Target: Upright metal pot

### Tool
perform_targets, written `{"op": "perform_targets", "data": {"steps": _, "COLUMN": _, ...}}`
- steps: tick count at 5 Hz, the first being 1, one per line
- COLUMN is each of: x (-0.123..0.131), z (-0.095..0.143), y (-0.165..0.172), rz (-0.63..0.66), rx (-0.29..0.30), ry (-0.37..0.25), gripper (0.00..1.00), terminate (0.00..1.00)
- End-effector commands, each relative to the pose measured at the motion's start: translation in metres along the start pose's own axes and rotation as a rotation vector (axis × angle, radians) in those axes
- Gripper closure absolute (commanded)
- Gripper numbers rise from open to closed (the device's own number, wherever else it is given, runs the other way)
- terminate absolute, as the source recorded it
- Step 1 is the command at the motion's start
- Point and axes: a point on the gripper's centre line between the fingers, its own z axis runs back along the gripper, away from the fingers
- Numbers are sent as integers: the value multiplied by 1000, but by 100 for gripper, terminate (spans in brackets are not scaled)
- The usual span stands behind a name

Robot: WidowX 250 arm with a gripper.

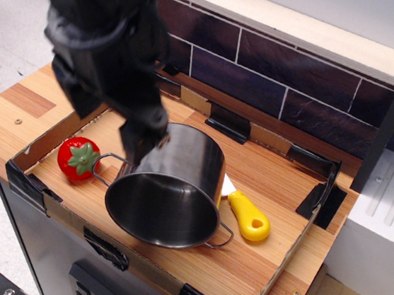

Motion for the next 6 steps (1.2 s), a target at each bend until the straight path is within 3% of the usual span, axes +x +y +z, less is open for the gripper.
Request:
{"op": "perform_targets", "data": {"steps": 1, "x": -21, "z": -1, "y": -1, "rz": -78, "rx": -9, "ry": -44, "gripper": 0, "terminate": 0}}
{"op": "perform_targets", "data": {"steps": 3, "x": -26, "z": -16, "y": -6, "rz": -9, "rx": 31, "ry": -63, "gripper": 0, "terminate": 0}}
{"op": "perform_targets", "data": {"steps": 6, "x": -29, "z": -29, "y": -25, "rz": 14, "rx": 29, "ry": -75, "gripper": 0, "terminate": 0}}
